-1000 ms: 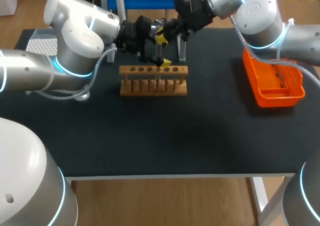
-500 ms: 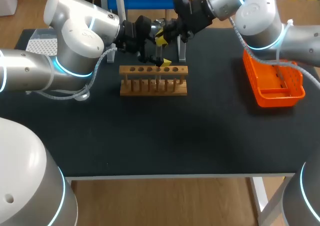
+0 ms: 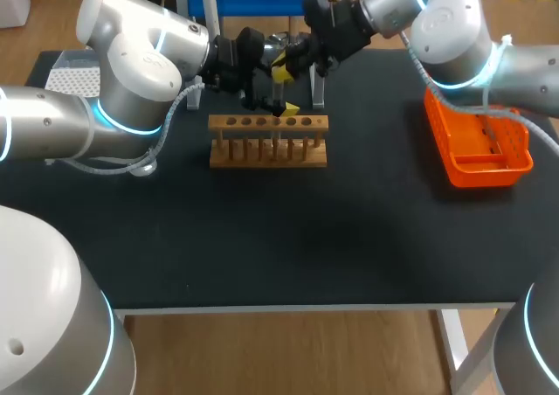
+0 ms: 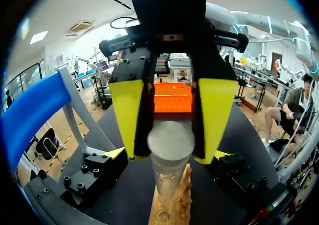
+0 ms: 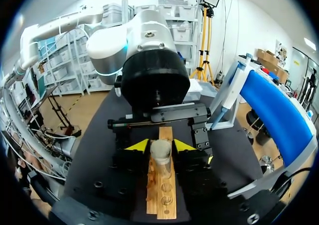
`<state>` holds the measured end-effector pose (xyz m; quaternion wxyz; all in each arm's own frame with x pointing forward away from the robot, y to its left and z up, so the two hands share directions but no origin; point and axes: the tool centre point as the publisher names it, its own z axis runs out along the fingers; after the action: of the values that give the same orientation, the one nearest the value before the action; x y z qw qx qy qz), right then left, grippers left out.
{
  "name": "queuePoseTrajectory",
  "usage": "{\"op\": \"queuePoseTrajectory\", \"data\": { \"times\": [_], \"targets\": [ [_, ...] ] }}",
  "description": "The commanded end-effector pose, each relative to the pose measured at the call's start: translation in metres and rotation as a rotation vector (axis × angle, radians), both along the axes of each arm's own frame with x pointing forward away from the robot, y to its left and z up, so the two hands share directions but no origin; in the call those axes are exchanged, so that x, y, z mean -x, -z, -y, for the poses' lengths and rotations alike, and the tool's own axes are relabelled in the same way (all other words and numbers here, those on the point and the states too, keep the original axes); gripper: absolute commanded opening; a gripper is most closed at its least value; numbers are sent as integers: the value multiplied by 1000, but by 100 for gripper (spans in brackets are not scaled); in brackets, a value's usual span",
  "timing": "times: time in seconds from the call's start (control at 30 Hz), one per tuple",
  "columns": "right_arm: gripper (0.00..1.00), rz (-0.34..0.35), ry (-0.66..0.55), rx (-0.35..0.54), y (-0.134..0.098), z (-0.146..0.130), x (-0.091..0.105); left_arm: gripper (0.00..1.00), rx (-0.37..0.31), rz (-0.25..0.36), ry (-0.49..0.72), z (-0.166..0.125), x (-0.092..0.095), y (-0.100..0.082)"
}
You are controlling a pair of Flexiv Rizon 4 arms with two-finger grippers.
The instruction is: Invert the test tube, pick up the pipette, mount the tip to pipette, aspirate from beaker and dispense into the tube, eject the tip, return the pipette, and cap with the stopper.
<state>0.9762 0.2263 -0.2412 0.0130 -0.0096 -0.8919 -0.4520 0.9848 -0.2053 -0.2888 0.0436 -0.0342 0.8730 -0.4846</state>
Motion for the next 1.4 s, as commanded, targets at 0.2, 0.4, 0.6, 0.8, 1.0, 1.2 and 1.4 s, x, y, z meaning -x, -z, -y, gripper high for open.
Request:
{"op": "queuePoseTrajectory", "data": {
  "times": [0.2, 0.4, 0.6, 0.8, 1.0, 1.2, 1.4],
  "targets": [
    [100, 35, 18, -87, -2, 15, 2, 100, -2, -1, 0, 0, 0, 0],
    [100, 61, 15, -181, -6, 27, 4, 100, -2, -1, 0, 0, 0, 0],
    [13, 102, 0, -278, -13, 32, 7, 100, -2, -1, 0, 0, 0, 0],
    [0, 130, -17, -364, -20, 32, 9, 100, -2, -1, 0, 0, 0, 0],
    [0, 120, -36, -430, -23, 24, 8, 100, -2, -1, 0, 0, 0, 0],
    [0, 102, -52, -470, -24, 13, 8, 100, -2, -1, 0, 0, 0, 0],
    [0, 84, -61, -493, -23, 3, 7, 100, -2, -1, 0, 0, 0, 0]
  ]
}}
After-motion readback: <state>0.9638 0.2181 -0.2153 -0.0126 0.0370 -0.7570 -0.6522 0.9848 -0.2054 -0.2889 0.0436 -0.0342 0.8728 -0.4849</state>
